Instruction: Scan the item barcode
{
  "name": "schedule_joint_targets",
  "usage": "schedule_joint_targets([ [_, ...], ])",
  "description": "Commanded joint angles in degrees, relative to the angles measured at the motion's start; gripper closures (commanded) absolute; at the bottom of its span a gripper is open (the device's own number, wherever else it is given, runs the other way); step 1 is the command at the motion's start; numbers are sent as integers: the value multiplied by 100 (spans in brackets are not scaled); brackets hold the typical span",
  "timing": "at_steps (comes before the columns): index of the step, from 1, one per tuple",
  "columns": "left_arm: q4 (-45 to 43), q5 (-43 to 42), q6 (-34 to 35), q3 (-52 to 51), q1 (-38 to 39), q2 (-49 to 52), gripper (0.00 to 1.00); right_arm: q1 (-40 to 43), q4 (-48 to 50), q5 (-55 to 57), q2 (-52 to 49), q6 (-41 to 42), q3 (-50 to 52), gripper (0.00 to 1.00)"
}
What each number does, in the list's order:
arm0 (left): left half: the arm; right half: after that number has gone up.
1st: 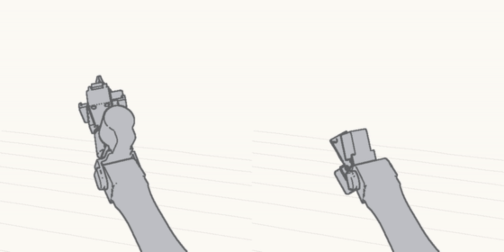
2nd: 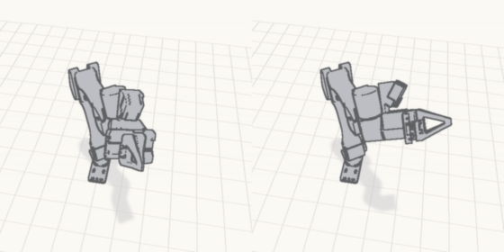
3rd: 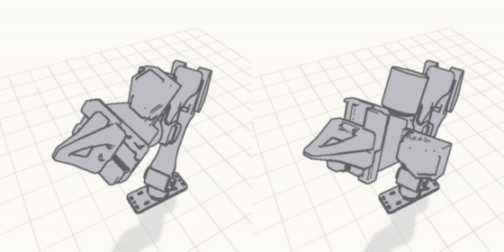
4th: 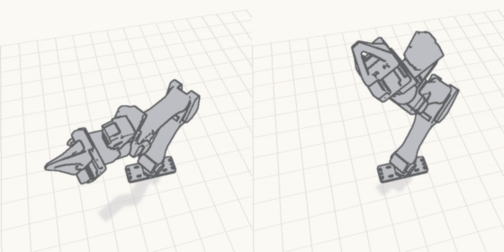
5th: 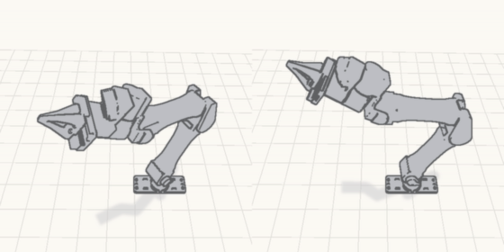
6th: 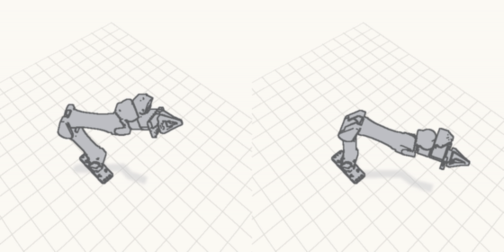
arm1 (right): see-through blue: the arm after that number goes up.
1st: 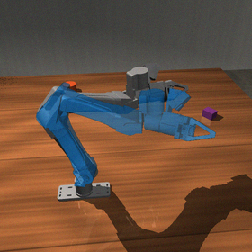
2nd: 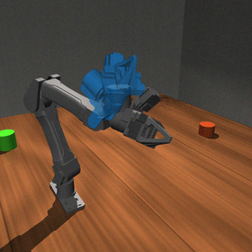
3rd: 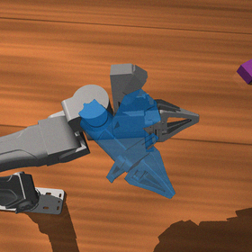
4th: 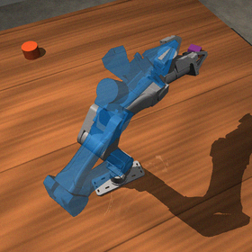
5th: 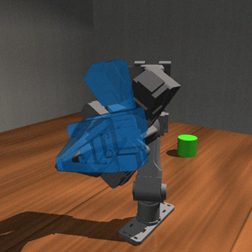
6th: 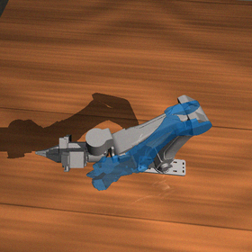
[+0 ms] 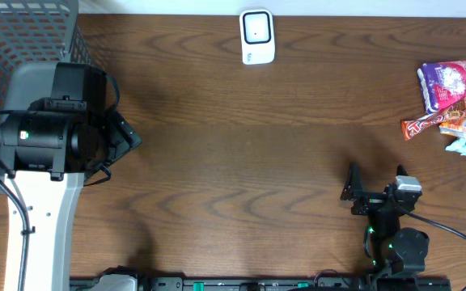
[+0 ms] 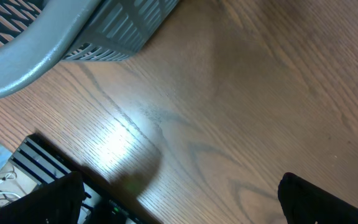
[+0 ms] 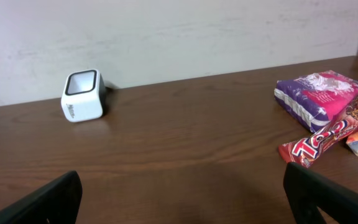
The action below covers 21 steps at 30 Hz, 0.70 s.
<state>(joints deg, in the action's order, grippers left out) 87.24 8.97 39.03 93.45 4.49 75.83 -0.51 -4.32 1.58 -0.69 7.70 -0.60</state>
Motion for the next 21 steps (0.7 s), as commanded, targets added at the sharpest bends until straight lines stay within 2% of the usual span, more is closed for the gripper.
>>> schedule_joint_targets([
  [1, 35, 72, 52, 11, -31, -61, 1, 144, -15, -63, 39, -111, 31, 1],
  [21, 35, 72, 52, 11, -31, -61, 1, 330, -22, -166, 39, -306, 31, 1],
])
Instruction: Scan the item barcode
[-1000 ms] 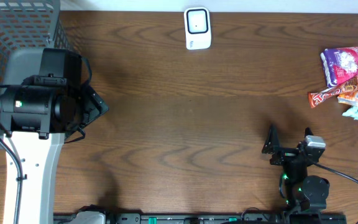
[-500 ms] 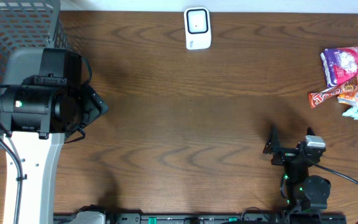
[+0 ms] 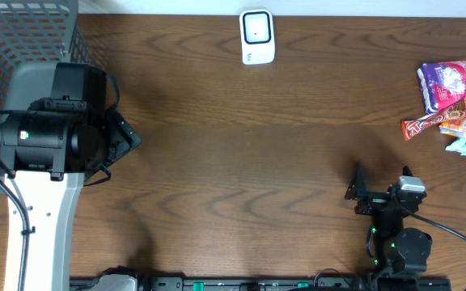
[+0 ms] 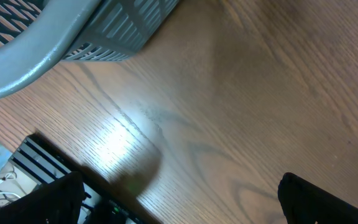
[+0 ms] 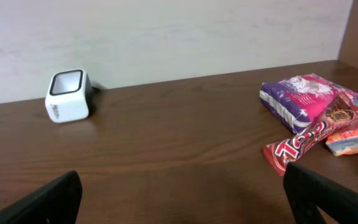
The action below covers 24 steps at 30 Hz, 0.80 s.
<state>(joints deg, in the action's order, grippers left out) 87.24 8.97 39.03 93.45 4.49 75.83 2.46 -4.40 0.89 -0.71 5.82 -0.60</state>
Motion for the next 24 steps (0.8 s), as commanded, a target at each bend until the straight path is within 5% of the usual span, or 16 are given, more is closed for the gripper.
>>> schedule_joint_targets([
  [1, 35, 72, 52, 11, -31, -61, 1, 33, -13, -109, 42, -144, 31, 1],
  [24, 35, 72, 52, 11, -31, -61, 1, 7, -9, -245, 42, -334, 33, 1],
])
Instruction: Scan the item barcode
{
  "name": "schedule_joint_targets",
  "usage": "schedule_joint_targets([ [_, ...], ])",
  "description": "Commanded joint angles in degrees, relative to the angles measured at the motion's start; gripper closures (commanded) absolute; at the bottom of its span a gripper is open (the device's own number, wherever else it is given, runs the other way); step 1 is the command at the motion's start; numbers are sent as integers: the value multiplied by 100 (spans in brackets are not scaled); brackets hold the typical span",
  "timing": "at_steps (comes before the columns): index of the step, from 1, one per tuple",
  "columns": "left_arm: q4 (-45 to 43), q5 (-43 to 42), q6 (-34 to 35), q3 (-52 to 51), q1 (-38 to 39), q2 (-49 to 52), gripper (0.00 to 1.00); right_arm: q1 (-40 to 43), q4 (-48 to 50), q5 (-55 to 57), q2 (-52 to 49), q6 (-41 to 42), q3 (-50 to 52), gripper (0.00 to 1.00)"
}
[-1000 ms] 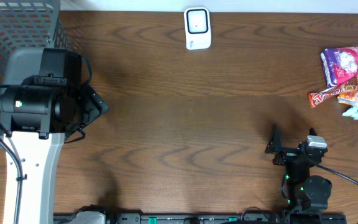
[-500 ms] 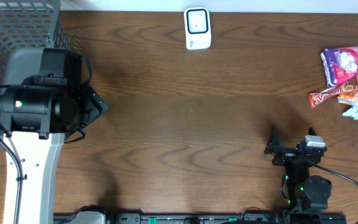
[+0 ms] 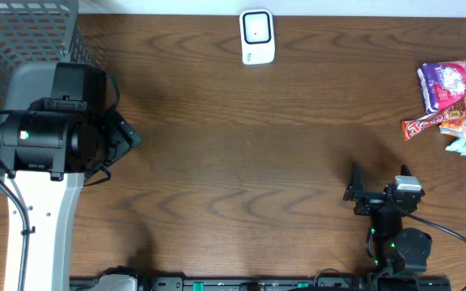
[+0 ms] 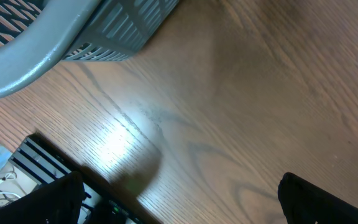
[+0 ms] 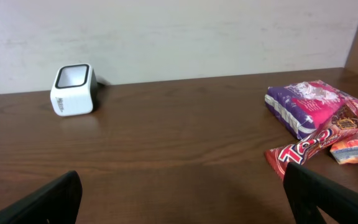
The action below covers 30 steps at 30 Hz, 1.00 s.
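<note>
A white barcode scanner (image 3: 257,36) stands at the table's far edge, and it shows at the left in the right wrist view (image 5: 73,98). The items lie in a heap at the far right: a purple snack bag (image 3: 447,85) (image 5: 312,106), a red candy bar (image 3: 431,124) (image 5: 312,148), an orange packet (image 5: 356,142) and a mint packet. My right gripper (image 3: 377,184) (image 5: 182,202) is open and empty at the near right, facing the far edge. My left gripper (image 3: 124,136) (image 4: 179,202) is open and empty over bare wood.
A grey mesh basket (image 3: 23,40) (image 4: 117,31) fills the far left corner, beside the left arm's bulky wrist (image 3: 55,129). A black rail (image 4: 48,165) runs along the table's near edge. The wall rises behind the scanner.
The right gripper has shifted slightly: in its view the scanner and the snacks now sit a little further right and the table edge looks more level. The left arm has not moved.
At first the right gripper stood open at the near right, facing the scanner and snacks. Then it had turned a little to the right, the snacks sitting nearer the middle of its view. Now it has turned back slightly. Both grippers stayed open and empty.
</note>
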<state>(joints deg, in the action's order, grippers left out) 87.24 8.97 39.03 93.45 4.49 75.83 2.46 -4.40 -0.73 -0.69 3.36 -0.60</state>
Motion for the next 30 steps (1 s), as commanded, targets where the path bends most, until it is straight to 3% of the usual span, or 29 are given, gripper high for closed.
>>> schedule_joint_targets([
  [1, 35, 72, 52, 11, -31, -61, 1, 7, -9, -87, 39, -83, 33, 1],
  [30, 35, 72, 52, 11, -31, -61, 1, 7, 15, -85, 39, 216, 31, 1],
])
